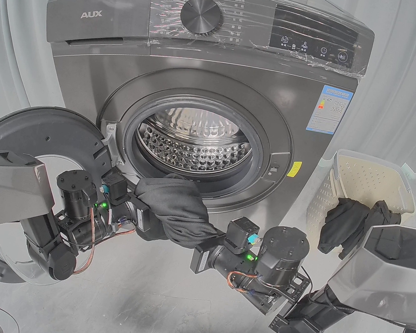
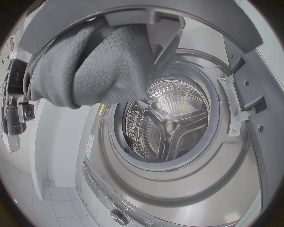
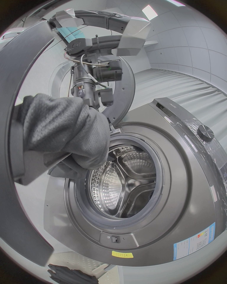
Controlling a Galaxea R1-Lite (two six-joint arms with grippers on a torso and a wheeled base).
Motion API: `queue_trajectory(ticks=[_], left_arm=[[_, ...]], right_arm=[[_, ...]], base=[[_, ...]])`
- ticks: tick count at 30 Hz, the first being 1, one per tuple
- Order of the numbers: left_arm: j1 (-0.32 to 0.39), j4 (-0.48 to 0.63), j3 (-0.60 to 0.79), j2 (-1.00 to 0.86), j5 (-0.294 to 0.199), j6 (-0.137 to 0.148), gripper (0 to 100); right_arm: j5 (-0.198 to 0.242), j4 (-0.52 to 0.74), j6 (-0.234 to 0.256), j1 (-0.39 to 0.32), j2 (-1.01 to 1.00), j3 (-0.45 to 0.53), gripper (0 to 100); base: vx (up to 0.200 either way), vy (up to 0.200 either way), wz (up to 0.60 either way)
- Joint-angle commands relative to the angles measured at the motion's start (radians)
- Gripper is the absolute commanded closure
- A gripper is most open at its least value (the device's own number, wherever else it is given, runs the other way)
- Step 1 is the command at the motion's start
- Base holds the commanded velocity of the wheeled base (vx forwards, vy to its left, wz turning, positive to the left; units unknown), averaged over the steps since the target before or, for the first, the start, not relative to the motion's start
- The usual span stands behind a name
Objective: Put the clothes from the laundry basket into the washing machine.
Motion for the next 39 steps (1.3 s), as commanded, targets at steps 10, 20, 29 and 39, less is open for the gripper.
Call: queue_trajectory(ticks=[10,20,29,39], left_arm=[[-0.011,-0.002,0.083,-0.119,0.003,-0.014,100],[-0.029,-0.002,0.242,-0.270,0.000,-0.051,100],[-0.034,-0.002,0.313,-0.329,0.015,-0.037,100],[-0.029,0.000,0.393,-0.395,0.041,-0.033,100]], right_arm=[[0.000,0.042,-0.014,-0.010,-0.039,0.267,0],[-0.005,-0.027,-0.017,-0.052,-0.047,0.462,0],[-0.066,-0.092,-0.003,-0.243,-0.182,0.506,0],[-0.081,-0.123,0.039,-0.283,-0.169,0.515,0]], base=[[0.000,0.000,0.00],[0.000,0.000,0.00],[0.000,0.000,0.00],[0.000,0.000,0.00]])
